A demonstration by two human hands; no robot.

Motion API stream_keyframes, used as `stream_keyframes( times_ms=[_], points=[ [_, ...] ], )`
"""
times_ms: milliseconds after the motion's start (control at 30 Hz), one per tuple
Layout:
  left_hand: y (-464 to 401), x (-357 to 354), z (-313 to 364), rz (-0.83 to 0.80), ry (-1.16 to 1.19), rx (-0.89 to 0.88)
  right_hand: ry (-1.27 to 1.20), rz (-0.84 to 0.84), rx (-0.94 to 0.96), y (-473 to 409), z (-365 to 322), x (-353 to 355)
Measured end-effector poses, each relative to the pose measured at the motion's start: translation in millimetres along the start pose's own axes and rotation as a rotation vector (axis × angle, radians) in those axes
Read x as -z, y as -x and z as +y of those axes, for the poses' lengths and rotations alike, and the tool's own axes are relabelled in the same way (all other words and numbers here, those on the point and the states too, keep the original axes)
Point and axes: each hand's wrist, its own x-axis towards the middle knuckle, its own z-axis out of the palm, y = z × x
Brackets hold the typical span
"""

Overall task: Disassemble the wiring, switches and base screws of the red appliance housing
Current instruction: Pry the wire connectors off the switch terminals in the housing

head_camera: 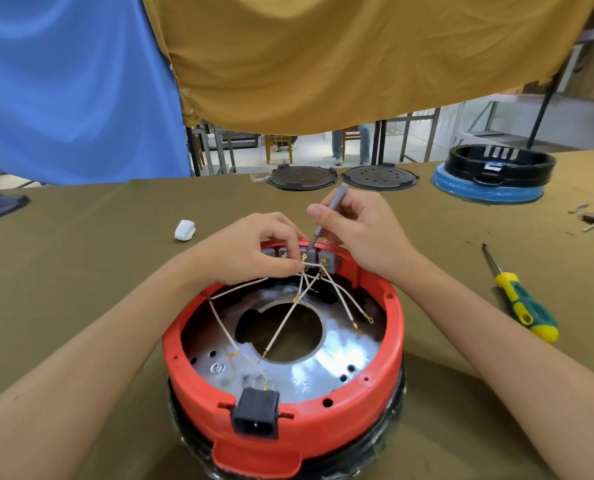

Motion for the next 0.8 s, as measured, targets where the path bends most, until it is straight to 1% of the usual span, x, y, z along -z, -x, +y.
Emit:
stream_keyframes(
  times_ms=[233, 433, 567, 700, 800],
  points=[
    [0.0, -0.7, -1.2, 0.006, 0.013, -0.013, -0.067, -0.02, -0.119, -7.4, 4.1, -2.6],
    [-0.5, 0.4, -2.4, -0.006, 0.011, -0.001, -0.076, -0.03, -0.162, -9.1, 0.6, -5.5],
    [-1.3, 1.2, -2.8, -0.015, 0.004, 0.009, -0.013, 0.015, -0.098, -2.7, -1.7, -5.6],
    [-1.9, 2.9, -5.5, -0.038, 0.012, 0.007, 0.066, 0.015, 0.003, 0.7, -7.3, -4.7],
    [-1.7, 5.1, -8.0, -0.077, 0.025, 0.016, 0.107, 0.013, 0.043, 1.3, -9.2, -3.9]
  ],
)
